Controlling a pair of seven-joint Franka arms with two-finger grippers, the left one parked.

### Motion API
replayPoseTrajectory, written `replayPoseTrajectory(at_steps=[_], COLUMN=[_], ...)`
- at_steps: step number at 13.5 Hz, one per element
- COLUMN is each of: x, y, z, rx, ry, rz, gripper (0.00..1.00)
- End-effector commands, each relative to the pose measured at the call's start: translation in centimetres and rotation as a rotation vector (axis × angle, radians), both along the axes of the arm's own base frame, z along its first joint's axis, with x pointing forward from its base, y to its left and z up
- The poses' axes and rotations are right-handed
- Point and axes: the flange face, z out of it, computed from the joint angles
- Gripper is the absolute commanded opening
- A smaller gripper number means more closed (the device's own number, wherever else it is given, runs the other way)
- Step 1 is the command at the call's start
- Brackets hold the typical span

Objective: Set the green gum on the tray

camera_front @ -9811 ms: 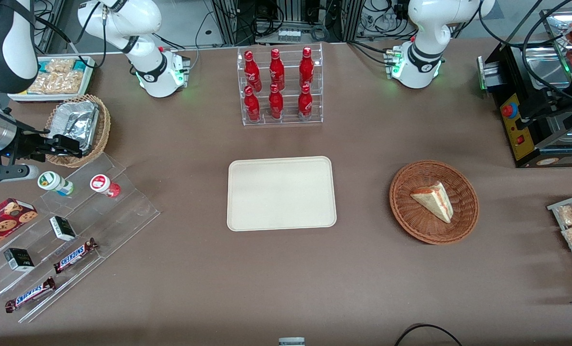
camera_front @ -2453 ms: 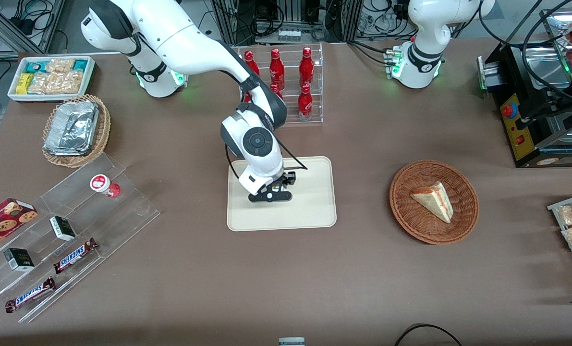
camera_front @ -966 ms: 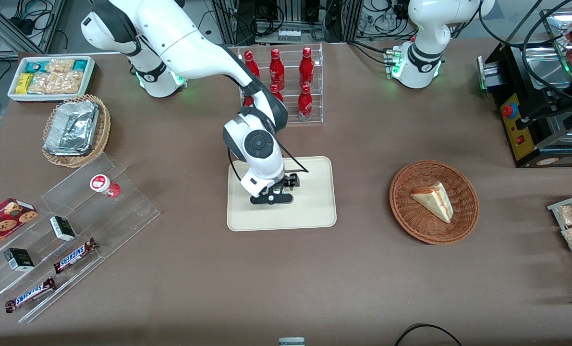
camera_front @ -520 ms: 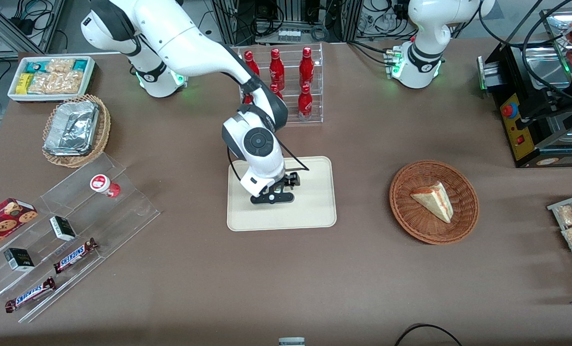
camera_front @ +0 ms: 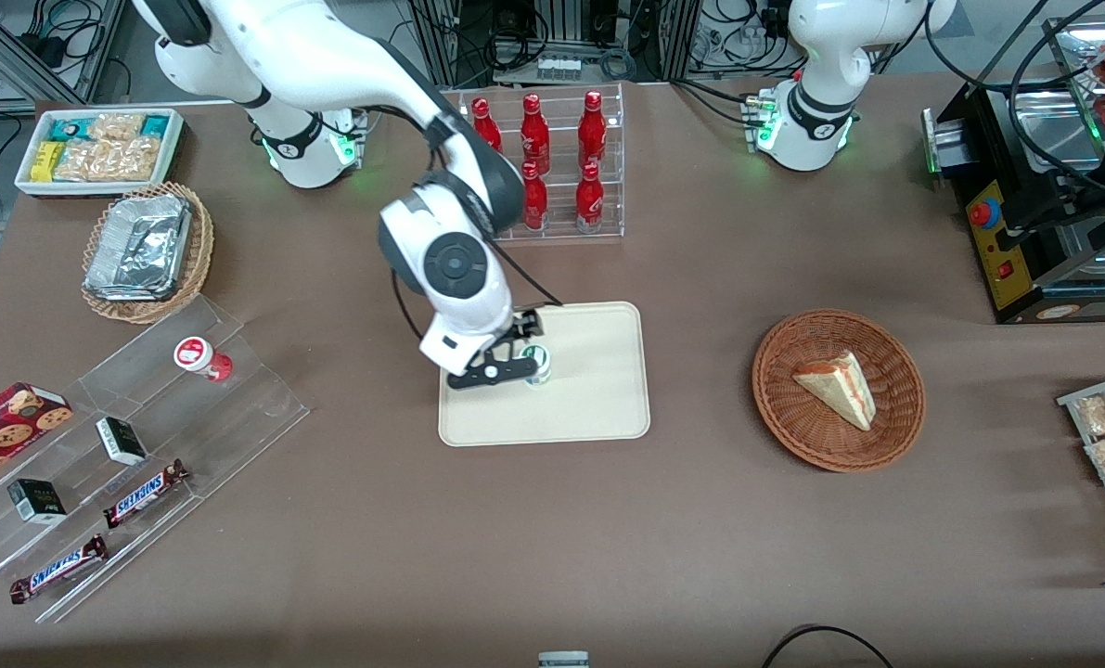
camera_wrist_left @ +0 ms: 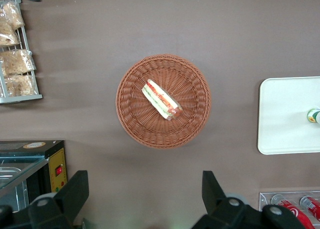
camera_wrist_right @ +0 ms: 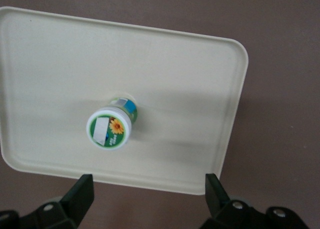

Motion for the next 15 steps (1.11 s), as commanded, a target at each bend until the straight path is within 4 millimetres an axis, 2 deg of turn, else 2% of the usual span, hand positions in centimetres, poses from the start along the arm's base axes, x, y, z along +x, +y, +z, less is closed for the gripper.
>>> replayPoseTrajectory(at_steps=[1,7,10,12,15], x=[-0.1,1.0,2.3,3.4,3.9], y=[-3.1,-10.9,-16.0,-19.7,-26.4], z=[3.1,8.5,10.5,11.6,12.8], rx=[-0.009,-0.002,0.029,0.042,0.062], ry=[0.042,0.125,0.127,0.114,0.094], rz=[0.047,0.105,0.125,0.074,-0.012], gripper=[0.99,0.99,0.99,0.99,0.99])
